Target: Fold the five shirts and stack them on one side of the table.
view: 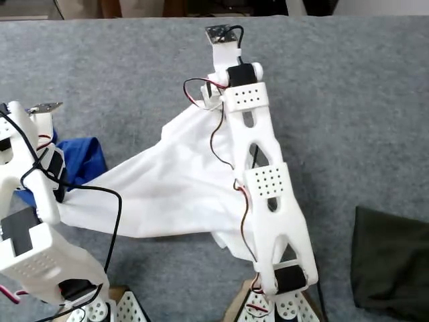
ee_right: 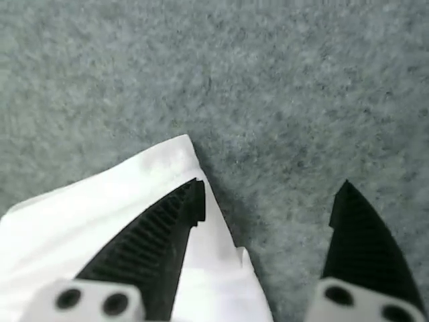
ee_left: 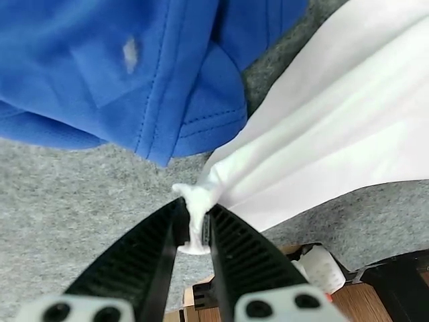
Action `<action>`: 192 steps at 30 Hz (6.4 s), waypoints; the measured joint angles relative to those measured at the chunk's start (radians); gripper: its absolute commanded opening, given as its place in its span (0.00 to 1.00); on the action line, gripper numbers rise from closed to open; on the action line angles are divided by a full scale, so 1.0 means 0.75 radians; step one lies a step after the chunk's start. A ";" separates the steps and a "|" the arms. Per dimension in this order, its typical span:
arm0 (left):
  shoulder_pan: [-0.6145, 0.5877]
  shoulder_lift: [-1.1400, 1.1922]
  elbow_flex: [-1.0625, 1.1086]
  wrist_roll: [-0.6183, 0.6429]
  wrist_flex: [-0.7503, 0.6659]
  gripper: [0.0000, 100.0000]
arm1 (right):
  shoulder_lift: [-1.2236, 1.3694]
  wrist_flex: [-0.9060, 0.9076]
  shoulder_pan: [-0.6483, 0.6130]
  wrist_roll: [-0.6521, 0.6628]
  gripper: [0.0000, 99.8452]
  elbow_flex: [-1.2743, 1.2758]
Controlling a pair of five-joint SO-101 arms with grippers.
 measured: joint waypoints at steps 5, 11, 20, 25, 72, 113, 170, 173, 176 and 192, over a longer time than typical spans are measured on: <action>0.000 0.000 0.000 0.000 0.000 0.02 | -0.102 -0.004 -0.006 -0.057 0.30 0.002; 0.002 0.000 0.000 0.000 0.000 0.02 | -0.295 -0.014 -0.082 -0.065 0.30 0.002; 0.010 0.000 0.000 0.000 0.000 0.02 | -0.264 -0.217 -0.205 -0.065 0.30 0.192; 0.010 0.000 0.000 0.000 0.000 0.02 | -0.155 -0.354 -0.237 -0.127 0.22 0.250; -0.068 0.000 0.000 0.000 0.004 0.02 | -0.010 0.082 -0.139 -0.080 0.00 0.250; 0.200 -0.827 -1.221 0.775 0.025 0.02 | -1.874 0.068 0.360 0.221 0.00 -0.162; 0.194 -1.336 -0.644 0.775 0.014 0.02 | -0.941 -0.757 -0.886 0.250 0.11 1.939; 0.194 -1.336 -0.644 0.775 0.014 0.02 | -0.863 -0.679 -0.884 0.250 0.06 1.808; 0.194 -1.336 -0.644 0.775 0.014 0.02 | -0.777 -0.556 -0.880 0.250 0.00 1.655; 0.194 -1.336 -0.399 0.775 0.014 0.02 | -0.622 0.018 -0.481 0.458 0.00 1.332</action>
